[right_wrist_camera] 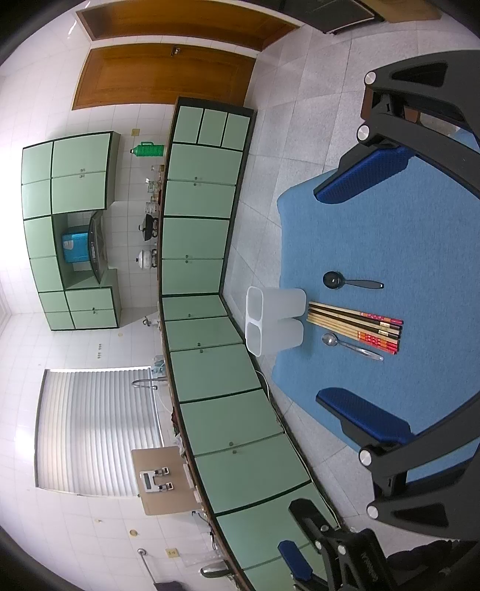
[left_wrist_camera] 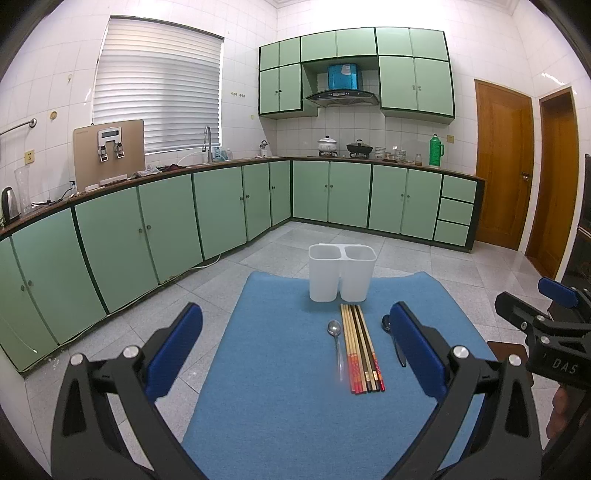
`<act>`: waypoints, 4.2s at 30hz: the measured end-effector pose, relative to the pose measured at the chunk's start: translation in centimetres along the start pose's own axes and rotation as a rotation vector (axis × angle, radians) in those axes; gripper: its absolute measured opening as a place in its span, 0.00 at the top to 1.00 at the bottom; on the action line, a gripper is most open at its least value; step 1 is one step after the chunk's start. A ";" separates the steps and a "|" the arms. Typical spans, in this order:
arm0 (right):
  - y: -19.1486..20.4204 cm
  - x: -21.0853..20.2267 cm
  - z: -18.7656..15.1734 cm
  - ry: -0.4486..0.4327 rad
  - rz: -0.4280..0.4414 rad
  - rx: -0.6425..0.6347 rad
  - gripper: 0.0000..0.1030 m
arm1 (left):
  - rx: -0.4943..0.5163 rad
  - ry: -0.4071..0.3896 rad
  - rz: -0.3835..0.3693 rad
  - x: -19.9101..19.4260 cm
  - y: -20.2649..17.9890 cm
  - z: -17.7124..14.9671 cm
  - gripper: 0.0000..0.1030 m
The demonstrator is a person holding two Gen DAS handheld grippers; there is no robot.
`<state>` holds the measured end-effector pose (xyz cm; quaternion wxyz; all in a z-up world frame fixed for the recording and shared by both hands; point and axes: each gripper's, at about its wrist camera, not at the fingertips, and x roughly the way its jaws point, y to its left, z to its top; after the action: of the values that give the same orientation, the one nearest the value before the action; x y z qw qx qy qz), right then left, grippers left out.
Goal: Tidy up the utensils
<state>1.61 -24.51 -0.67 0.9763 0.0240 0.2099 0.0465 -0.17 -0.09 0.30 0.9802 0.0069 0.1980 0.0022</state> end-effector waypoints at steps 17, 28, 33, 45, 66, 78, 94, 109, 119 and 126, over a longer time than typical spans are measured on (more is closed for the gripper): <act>0.0 0.0 0.0 0.000 0.001 0.004 0.06 | 0.001 0.000 0.001 0.1 -0.1 -0.2 0.05; 0.0 0.0 -0.1 0.001 0.000 0.006 0.06 | 0.001 0.002 0.001 0.2 0.0 -0.3 0.05; -0.2 0.1 -0.2 0.003 -0.001 0.011 0.06 | 0.003 0.006 0.000 0.5 0.1 -0.7 0.05; -0.8 3.3 -0.6 0.065 -0.023 0.014 0.06 | 0.020 0.045 0.022 3.3 0.6 -1.4 0.05; -3.4 28.0 -4.8 0.437 -0.068 0.079 0.09 | 0.039 0.291 0.074 21.2 3.1 -5.0 0.05; -3.2 34.3 -7.2 0.577 -0.072 0.106 0.36 | 0.058 0.374 0.043 26.3 1.8 -6.0 0.05; -4.1 33.5 -6.9 0.560 -0.043 0.091 0.66 | 0.091 0.450 -0.057 33.7 -4.3 -6.2 0.05; -3.8 32.9 -7.7 0.525 -0.033 0.083 0.66 | 0.092 0.532 -0.001 37.7 -4.6 -7.5 0.05; -3.8 34.0 -6.8 0.582 -0.005 0.073 0.61 | 0.086 0.553 0.011 38.5 -4.6 -7.3 0.05; -3.5 34.9 -6.0 0.643 -0.018 0.041 0.66 | 0.013 0.596 -0.047 39.3 -4.7 -6.7 0.23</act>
<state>31.05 -24.27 -20.56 0.8596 0.0259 0.5089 0.0389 33.47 -4.42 -21.23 0.8786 0.0074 0.4771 -0.0198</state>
